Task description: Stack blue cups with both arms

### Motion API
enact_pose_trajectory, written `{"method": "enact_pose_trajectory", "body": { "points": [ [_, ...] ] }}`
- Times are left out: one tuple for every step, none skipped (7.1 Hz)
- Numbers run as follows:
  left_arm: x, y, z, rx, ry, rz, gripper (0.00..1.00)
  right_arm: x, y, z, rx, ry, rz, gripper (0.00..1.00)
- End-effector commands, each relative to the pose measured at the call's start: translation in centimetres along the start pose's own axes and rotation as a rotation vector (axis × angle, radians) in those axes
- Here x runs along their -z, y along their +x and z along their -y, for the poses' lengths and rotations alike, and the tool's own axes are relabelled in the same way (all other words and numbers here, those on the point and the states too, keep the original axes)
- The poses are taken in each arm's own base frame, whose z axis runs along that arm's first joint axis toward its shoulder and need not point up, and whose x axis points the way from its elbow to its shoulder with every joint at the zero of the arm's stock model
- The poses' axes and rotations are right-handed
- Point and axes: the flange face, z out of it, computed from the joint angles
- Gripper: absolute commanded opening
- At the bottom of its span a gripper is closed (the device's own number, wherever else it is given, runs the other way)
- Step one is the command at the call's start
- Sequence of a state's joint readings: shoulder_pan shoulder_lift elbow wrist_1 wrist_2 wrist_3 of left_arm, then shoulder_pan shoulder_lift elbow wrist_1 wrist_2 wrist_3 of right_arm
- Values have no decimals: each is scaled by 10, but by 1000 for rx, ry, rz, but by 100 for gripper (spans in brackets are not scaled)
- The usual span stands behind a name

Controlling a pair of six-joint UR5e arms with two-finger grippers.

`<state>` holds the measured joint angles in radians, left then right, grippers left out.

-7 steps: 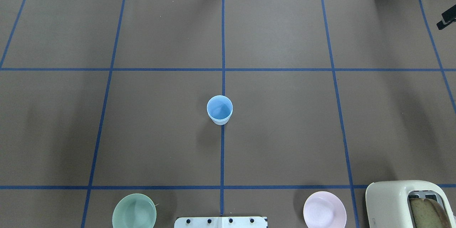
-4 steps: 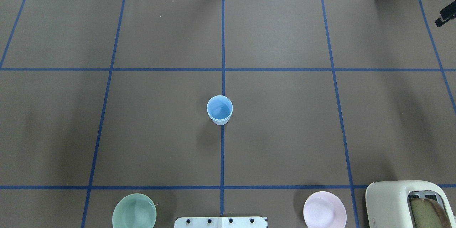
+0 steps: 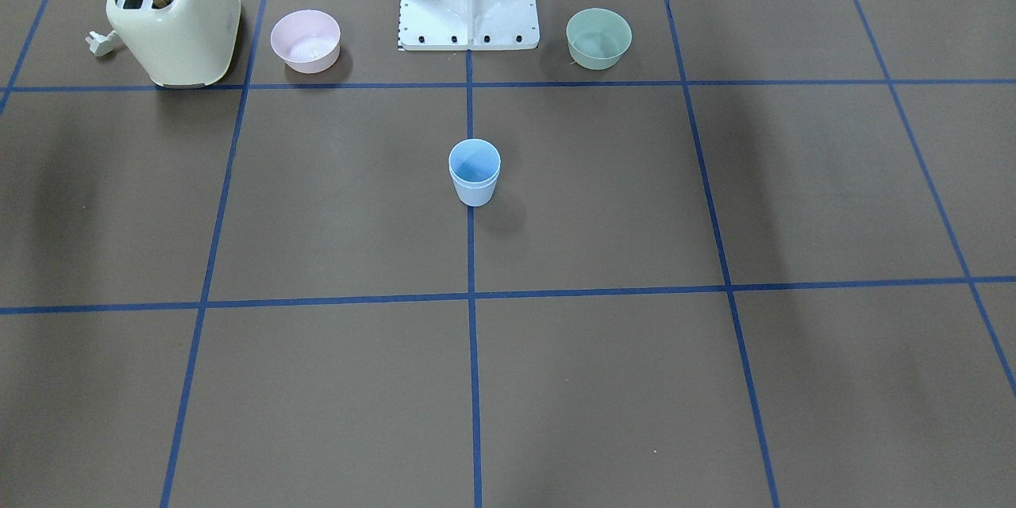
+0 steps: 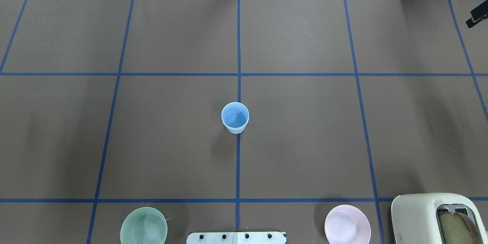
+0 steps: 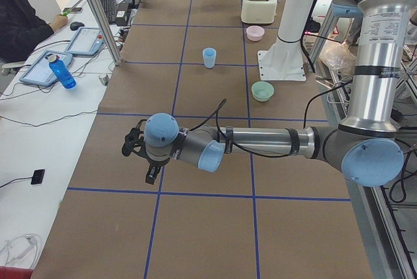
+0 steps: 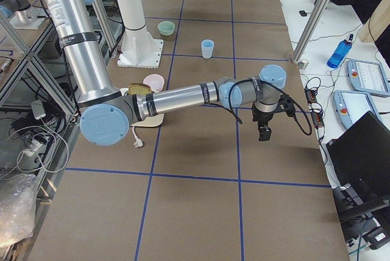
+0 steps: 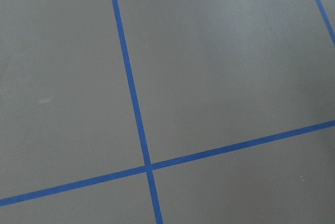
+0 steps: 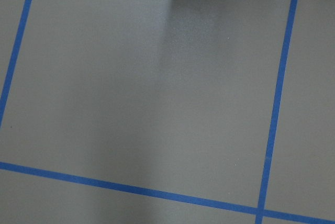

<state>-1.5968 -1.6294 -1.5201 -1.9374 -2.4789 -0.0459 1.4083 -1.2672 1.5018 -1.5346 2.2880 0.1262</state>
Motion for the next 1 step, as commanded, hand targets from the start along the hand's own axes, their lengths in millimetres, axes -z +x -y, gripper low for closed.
{"method": "enact_pose_trajectory", "body": {
  "points": [
    [1,1,0,-2,2,0,98,-1,-1,0,1,-3,0,100]
  ]
}}
